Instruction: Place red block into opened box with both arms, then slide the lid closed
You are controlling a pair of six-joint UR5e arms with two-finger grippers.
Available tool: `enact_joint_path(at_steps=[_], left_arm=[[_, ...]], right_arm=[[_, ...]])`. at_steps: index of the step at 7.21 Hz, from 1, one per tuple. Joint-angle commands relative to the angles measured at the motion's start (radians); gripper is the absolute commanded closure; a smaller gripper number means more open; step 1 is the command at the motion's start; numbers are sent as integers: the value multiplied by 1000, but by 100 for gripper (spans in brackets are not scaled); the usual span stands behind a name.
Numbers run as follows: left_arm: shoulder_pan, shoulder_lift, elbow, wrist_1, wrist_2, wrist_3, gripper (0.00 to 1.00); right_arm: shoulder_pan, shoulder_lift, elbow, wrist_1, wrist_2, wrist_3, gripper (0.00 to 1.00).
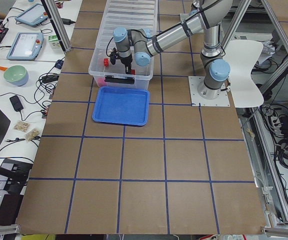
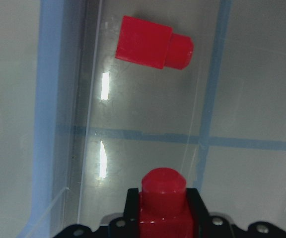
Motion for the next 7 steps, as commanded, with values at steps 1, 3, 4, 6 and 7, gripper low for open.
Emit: enact_joint_path(at_steps=[1, 3, 4, 6, 7], left_arm=[[1, -14, -27, 39, 0, 0, 100], [1, -40, -29, 42, 0, 1, 100], [0, -46, -30, 41, 0, 3, 100], [0, -51, -35, 42, 1, 4, 38], [0, -43, -27, 47, 4, 12, 12]], right_arm=[[0, -1, 2, 2, 0, 0, 0], [0, 0, 3, 5, -2, -2, 0], [0, -1, 15, 4, -2, 0, 0], [-5, 0, 26, 1, -11, -2, 0], [-3, 2, 28, 1, -5, 0, 0]])
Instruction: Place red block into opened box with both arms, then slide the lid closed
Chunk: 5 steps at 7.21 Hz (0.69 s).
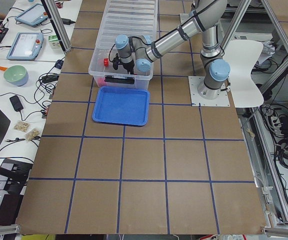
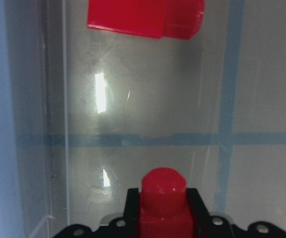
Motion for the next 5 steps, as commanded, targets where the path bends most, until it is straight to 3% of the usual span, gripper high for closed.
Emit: enact_joint_path(at_steps=[1, 3, 5], left_arm=[[0, 32, 7, 7, 4, 11, 6], [0, 83, 47, -37, 1, -4, 3], [-6, 158, 168, -242, 12, -13, 0]], right_arm=[[-1, 1, 3, 3, 4, 1, 0], [-1, -1, 3, 4, -2, 1, 0], [-2, -4, 3, 1, 4, -12, 0]])
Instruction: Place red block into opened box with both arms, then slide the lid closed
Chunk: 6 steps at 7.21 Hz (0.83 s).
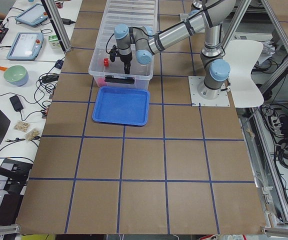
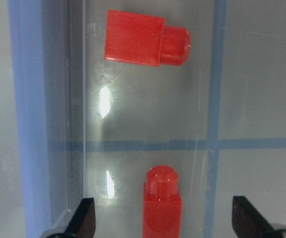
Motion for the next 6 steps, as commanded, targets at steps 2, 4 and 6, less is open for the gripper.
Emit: enact_joint_path(at_steps=[2, 4, 6], left_arm=[[-17, 130, 235, -342, 8, -14, 0], [-52, 202, 305, -409, 46, -33, 0], [-86, 262, 285, -402, 33, -40, 0]], right_arm=[[-6, 19, 2, -20, 10, 5, 0], [-29, 73, 46, -76, 4, 11, 0], [-67, 117, 99, -122, 4, 1, 0]])
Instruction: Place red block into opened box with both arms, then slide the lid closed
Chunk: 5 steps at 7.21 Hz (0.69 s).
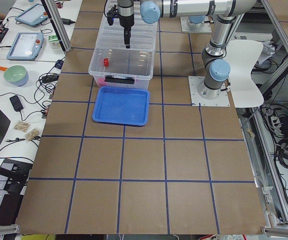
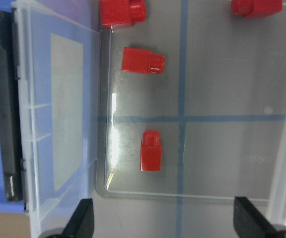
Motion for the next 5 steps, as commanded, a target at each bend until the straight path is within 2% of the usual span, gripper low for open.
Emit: enact_joint_path(at_steps=[1, 3, 5], left_arm=[[4, 41, -8, -1, -55, -17, 0], [19, 40, -9, -10, -52, -23, 0], [19, 38, -9, -15, -53, -47, 0]], right_arm=[[-19, 38, 65, -76, -4, 0, 0], [-19, 49, 108, -150, -7, 3, 0], [-20, 65, 110, -166, -12, 3, 0]])
